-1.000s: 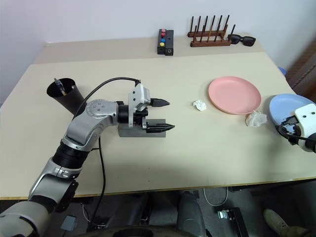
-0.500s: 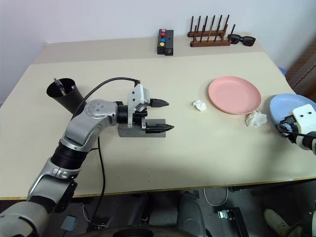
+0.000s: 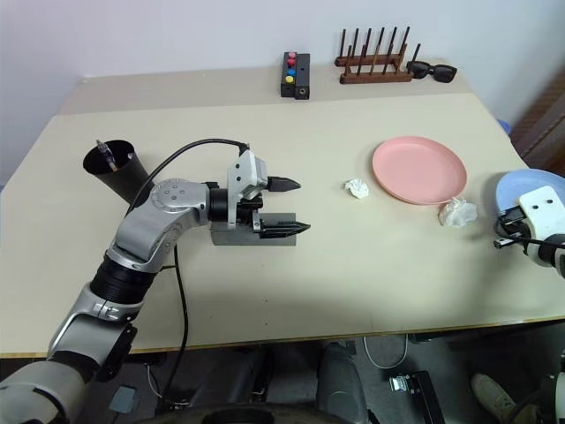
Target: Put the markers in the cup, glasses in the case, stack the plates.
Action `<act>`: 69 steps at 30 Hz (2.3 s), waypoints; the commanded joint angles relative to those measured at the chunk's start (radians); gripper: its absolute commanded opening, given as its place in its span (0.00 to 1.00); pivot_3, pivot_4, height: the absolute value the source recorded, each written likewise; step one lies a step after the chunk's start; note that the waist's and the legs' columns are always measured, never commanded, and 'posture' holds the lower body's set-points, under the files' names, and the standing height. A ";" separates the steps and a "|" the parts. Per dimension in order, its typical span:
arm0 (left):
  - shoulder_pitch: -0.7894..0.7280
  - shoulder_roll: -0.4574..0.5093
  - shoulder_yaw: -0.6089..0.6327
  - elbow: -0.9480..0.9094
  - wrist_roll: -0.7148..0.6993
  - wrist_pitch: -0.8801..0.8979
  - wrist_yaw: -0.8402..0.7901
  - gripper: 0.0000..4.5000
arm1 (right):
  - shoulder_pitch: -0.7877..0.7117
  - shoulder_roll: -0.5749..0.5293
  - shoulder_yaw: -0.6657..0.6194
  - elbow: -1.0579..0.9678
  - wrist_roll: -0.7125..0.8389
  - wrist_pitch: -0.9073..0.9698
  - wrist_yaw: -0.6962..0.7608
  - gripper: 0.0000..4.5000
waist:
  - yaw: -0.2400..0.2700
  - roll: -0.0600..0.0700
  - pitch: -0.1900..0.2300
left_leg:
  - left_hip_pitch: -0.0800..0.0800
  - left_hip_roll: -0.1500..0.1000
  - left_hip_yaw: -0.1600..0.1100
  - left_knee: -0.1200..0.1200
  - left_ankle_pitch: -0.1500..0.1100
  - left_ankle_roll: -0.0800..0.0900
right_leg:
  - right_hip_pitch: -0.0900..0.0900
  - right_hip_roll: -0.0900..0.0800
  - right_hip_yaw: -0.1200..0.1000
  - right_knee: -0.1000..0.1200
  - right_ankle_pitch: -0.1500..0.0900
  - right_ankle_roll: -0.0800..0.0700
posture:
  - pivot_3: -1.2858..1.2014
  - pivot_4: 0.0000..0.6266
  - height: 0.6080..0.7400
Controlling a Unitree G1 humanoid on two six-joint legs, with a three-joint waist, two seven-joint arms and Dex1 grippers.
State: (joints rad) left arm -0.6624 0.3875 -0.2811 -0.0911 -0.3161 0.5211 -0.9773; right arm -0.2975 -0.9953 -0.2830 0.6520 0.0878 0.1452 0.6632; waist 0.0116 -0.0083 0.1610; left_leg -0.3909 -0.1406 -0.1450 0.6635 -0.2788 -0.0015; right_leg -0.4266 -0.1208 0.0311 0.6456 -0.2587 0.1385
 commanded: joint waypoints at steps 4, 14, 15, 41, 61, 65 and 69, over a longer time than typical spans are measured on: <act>-0.003 -0.006 0.013 -0.027 -0.008 -0.009 0.004 1.00 | -0.094 -0.006 -0.008 -0.179 0.016 -0.029 -0.019 0.01 | -0.004 0.001 0.000 | 0.000 0.000 0.000 -0.001 0.000 0.000 | -0.001 0.000 0.000 0.000 0.000 0.000 | 0.52 0.24 1.00; -0.003 -0.013 0.011 -0.026 -0.005 -0.011 0.008 1.00 | -0.221 0.079 0.162 -0.317 0.033 -0.004 0.173 0.01 | 0.004 0.000 0.001 | 0.000 0.000 0.000 0.000 0.000 0.000 | 0.000 0.000 0.000 0.000 0.000 0.000 | 0.52 0.24 1.00; -0.003 -0.013 0.011 -0.028 -0.006 -0.010 0.010 1.00 | -0.231 0.087 0.183 -0.300 0.024 -0.016 0.187 0.01 | 0.004 0.000 0.001 | 0.000 0.000 0.000 0.000 0.000 0.000 | 0.000 0.000 0.000 0.000 0.000 0.000 | 0.52 0.24 1.00; 0.027 0.011 0.025 -0.071 -0.009 0.007 0.052 1.00 | -0.272 0.121 0.264 -0.257 -0.022 -0.005 0.340 0.38 | 0.000 0.000 0.001 | 0.000 0.000 0.001 0.000 0.000 0.000 | -0.001 0.000 0.001 0.000 0.000 0.000 | 0.52 0.24 1.00; 0.031 0.009 0.016 -0.056 -0.004 -0.007 0.040 1.00 | -0.012 -0.097 -0.027 -0.504 0.127 0.337 0.367 0.38 | 0.002 0.000 0.001 | -0.001 0.000 0.000 0.000 -0.001 0.001 | -0.001 0.000 0.000 -0.001 0.000 0.000 | 0.52 0.24 1.00; 0.026 0.007 0.010 -0.051 -0.005 -0.007 0.030 1.00 | 0.042 -0.111 -0.028 -0.469 0.127 0.348 0.376 0.38 | -0.005 0.002 0.000 | 0.000 0.000 0.002 0.000 -0.001 0.001 | -0.001 0.000 0.001 -0.001 0.000 0.000 | 0.52 0.24 1.00; 0.025 0.015 0.005 -0.047 -0.001 -0.010 0.009 1.00 | 0.031 -0.104 0.000 -0.405 0.111 0.322 0.374 0.38 | 0.000 0.002 0.000 | 0.000 0.001 0.003 0.000 -0.001 0.001 | -0.001 0.000 0.001 -0.001 0.000 0.000 | 0.52 0.24 1.00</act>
State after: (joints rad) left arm -0.6299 0.3942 -0.2818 -0.1238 -0.3151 0.5311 -0.9583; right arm -0.2461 -1.0794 -0.2787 0.2316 0.2001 0.4868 1.0378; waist 0.0115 -0.0067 0.1614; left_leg -0.3909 -0.1401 -0.1424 0.6632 -0.2798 -0.0001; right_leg -0.4276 -0.1210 0.0326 0.6450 -0.2586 0.1386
